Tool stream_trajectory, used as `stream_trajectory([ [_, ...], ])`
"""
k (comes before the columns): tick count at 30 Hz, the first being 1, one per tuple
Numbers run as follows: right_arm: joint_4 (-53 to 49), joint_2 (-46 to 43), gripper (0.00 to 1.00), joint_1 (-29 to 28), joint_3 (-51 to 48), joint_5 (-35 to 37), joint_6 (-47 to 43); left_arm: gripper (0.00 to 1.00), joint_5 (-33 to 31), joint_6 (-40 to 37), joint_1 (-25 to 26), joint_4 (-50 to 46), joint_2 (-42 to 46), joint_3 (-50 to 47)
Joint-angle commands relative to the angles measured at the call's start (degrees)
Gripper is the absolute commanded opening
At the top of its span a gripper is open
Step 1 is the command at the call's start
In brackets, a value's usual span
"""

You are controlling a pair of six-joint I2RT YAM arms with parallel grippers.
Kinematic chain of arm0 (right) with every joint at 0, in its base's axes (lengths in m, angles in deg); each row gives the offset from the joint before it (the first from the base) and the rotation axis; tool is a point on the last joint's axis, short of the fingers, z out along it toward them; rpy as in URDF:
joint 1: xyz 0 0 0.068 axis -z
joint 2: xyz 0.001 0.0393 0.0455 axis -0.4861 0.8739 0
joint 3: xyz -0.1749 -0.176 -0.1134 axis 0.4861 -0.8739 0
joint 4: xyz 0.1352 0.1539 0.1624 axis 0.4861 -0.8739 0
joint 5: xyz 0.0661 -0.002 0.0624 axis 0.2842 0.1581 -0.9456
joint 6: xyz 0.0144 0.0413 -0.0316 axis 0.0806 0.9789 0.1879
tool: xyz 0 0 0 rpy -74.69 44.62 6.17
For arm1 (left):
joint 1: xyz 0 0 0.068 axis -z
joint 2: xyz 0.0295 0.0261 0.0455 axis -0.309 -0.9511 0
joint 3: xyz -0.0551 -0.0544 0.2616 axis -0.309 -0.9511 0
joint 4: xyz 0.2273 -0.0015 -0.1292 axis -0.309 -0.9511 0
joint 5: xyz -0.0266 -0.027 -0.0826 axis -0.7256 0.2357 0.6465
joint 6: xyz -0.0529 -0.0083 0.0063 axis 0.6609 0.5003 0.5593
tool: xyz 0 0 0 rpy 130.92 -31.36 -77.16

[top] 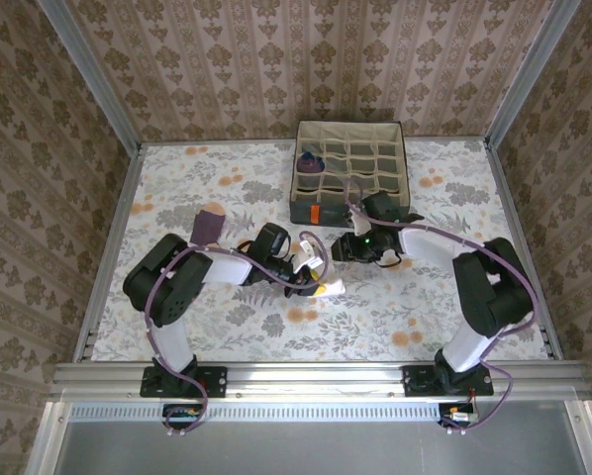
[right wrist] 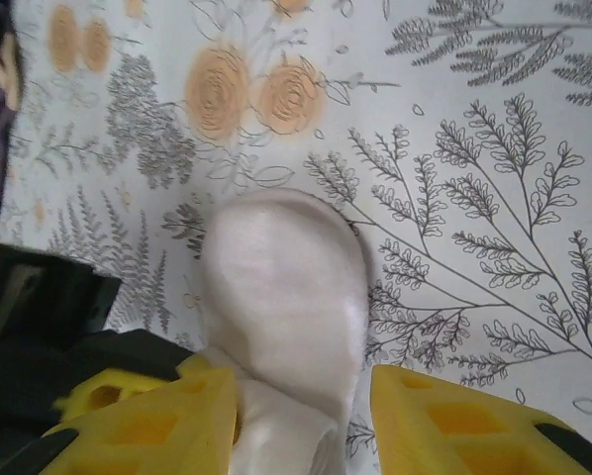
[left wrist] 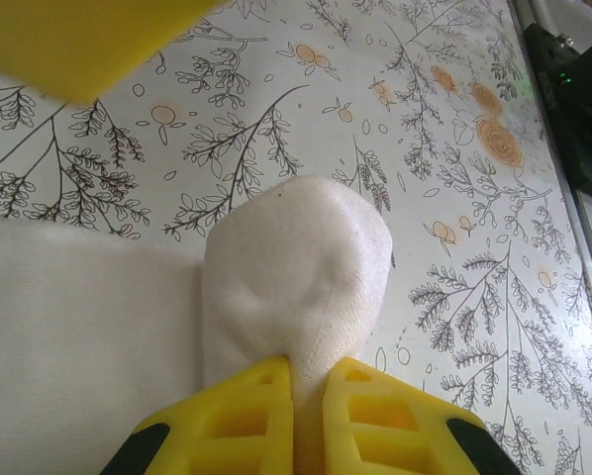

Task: Roll the socks

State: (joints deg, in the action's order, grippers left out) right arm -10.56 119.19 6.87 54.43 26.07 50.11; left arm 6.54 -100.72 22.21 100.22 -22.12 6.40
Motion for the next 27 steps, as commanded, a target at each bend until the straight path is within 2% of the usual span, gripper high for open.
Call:
stream_trajectory([
  [1, 1.4, -4.0, 0.42, -0.2, -3.0, -0.3, -0.1, 0.0, -4.2, 1.7, -0.7, -9.6, -4.7, -1.6],
  [10, 5.5, -6.9, 0.46, -2.3, -11.4, -1.8, 0.4, 0.0, -4.1, 1.9, -2.0, -10.9, -6.7, 0.4],
  [22, 7.5, 0.7, 0.48, -5.8, -8.8, -3.0, 0.3, 0.0, -4.5, 1.6, -2.4, -12.0, -7.2, 1.7],
  [27, 4.1, 5.2, 0.39, -7.7, -5.2, -1.8, -0.3, 0.0, -5.7, 2.2, -2.4, -9.9, -6.7, 0.9],
])
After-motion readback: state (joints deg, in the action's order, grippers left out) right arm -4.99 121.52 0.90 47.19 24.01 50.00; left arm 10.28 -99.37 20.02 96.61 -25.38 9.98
